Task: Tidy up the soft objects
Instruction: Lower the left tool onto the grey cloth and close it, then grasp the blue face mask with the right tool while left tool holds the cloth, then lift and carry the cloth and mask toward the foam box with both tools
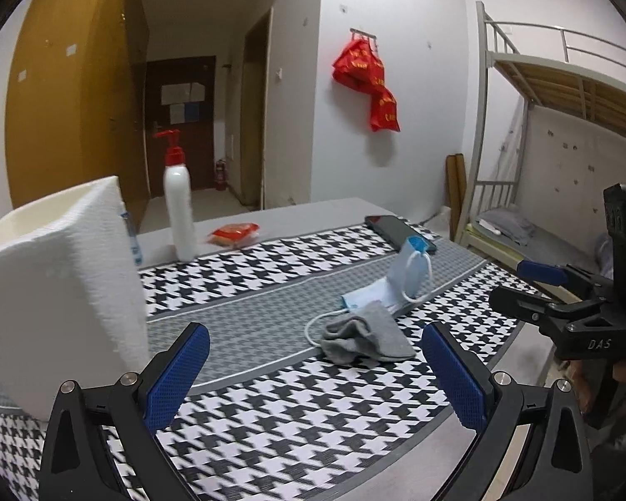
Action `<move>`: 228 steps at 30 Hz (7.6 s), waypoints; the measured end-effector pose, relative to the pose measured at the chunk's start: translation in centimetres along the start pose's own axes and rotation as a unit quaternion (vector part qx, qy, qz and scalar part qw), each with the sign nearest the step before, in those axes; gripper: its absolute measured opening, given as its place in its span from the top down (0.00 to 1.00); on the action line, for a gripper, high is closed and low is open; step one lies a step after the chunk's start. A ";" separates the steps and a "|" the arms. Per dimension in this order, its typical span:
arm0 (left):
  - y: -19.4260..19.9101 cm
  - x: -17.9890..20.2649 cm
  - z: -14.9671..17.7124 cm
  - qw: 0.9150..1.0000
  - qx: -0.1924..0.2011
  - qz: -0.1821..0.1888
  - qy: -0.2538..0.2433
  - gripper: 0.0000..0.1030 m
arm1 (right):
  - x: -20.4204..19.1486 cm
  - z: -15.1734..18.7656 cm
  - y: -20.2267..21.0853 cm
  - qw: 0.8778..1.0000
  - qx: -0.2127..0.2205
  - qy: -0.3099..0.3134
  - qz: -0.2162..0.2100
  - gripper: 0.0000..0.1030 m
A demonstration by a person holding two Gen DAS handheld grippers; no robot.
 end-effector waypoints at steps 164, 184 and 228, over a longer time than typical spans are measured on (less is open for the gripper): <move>4.0 -1.8 -1.6 0.999 -0.020 -0.029 0.007 0.83 | -1.2 -4.2 -2.5 0.999 -0.032 -0.025 -0.009 0.88; 9.5 -4.7 -2.8 0.997 0.031 -0.068 0.014 0.83 | -6.9 -6.2 1.1 0.998 0.018 -0.001 -0.052 0.88; 16.6 -12.3 -4.3 0.975 0.093 -0.198 0.029 0.83 | -16.4 -8.9 -3.1 0.981 0.047 0.019 -0.190 0.88</move>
Point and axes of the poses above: each gripper's, at about its wrist camera, not at the fingertips, and y roughly against the way its jaws point, x to its right, z to its underside, the point moved 1 cm from there along -y, roughly the way its jaws point, and after that the axes turned 14 degrees about x, right-handed, at the moved point
